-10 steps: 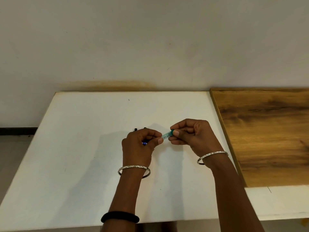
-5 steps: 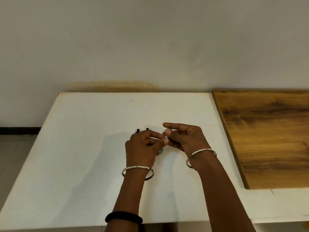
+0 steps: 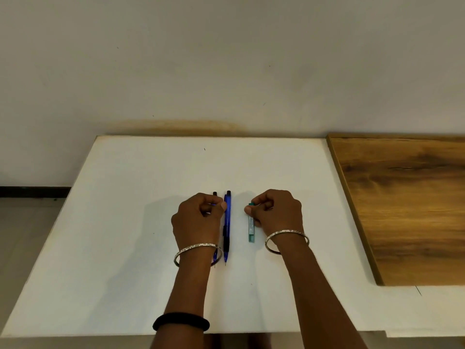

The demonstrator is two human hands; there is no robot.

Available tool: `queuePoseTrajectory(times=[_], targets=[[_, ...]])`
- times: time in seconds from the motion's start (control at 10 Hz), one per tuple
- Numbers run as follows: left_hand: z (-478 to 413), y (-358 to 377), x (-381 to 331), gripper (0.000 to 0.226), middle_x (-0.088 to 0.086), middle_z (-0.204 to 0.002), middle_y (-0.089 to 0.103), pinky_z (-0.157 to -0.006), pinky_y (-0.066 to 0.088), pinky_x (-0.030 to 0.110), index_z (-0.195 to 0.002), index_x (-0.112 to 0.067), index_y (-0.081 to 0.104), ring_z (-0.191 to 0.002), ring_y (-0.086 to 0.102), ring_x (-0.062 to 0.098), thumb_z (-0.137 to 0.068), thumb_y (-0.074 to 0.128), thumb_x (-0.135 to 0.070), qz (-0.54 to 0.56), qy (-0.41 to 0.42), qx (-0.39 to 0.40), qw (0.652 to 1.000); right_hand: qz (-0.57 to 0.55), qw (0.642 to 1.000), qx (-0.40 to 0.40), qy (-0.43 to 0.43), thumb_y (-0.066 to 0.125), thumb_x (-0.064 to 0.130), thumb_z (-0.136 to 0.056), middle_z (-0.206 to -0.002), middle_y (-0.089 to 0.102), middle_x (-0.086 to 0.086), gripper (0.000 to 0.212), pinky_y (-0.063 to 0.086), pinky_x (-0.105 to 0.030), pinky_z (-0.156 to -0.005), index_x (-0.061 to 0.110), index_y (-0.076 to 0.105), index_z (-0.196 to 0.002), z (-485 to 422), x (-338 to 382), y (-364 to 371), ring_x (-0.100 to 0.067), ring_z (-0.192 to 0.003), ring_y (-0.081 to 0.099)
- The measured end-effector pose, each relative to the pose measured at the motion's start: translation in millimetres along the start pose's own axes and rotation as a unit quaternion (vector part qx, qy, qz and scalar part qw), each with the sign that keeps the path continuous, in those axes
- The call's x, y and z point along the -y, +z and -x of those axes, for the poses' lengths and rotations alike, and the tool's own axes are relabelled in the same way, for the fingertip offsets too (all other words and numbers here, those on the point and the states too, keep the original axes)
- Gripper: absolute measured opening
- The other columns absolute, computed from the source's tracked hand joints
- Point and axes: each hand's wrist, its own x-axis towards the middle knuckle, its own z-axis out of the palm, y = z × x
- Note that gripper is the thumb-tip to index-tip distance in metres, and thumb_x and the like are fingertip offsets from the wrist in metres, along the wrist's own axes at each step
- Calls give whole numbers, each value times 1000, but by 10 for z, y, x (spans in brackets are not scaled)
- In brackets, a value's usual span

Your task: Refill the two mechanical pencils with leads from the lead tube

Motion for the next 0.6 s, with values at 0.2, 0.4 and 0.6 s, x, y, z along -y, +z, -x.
queuePoseTrajectory(times=[0.2, 0.4, 0.6], targets=[[-25, -30, 51, 7, -7, -74, 67, -57, 39, 12, -83, -22, 72, -61, 58, 3, -77, 75, -20, -8, -1, 13, 1000, 46, 999, -22, -19, 82, 15, -71, -74, 73, -5, 16, 56, -40, -78, 12, 71, -82, 17, 20, 64, -24, -73, 69], [-41, -64, 78, 10, -5, -77, 68, -58, 38, 10, -88, -19, 74, -66, 59, 7, -78, 74, -22, -11, 7, 13, 1000, 34, 999, -20, -18, 81, 14, -72, -75, 74, -8, 14, 57, -40, -77, 11, 72, -83, 26, 2, 62, -26, -71, 70], [57, -184, 45, 7, -1, -79, 71, -59, 41, 13, -86, -17, 74, -65, 60, 9, -80, 72, -20, 8, 8, 18, 1000, 16, 995, -93, -31, 71, 24, -85, -83, 72, -1, 10, 54, -31, -73, 14, 70, -83, 163, 10, 42, -18, -75, 66]])
